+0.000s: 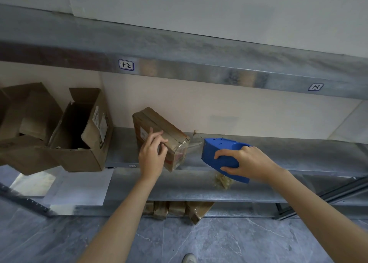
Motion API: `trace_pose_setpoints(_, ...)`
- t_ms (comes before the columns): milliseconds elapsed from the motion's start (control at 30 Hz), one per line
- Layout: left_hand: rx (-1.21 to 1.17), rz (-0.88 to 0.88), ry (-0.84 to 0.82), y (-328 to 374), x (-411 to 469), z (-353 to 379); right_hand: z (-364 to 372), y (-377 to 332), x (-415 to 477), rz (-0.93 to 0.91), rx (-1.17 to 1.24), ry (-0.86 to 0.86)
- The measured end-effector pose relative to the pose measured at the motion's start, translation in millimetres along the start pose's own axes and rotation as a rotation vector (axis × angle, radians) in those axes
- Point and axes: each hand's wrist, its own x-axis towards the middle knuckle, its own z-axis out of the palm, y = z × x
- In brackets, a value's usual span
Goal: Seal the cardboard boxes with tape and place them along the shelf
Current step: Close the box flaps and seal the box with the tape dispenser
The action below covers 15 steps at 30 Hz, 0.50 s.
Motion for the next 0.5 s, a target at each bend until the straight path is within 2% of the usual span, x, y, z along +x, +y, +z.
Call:
trace_pose_setpoints(200, -0.029, -0.016, 0.070, 5, -4, 11, 4, 1, 4, 0.011, -0.008, -0.028)
trace_pose_setpoints(400, -0.015, 0.005, 0.034, -2, -6, 12, 8, 1, 7, 0.012, 0.008, -0.010)
trace_pose_setpoints(500, -0.006, 0.000, 0.073, -3, -3, 11, 10, 1, 8, 0.011, 0.011, -0.005)
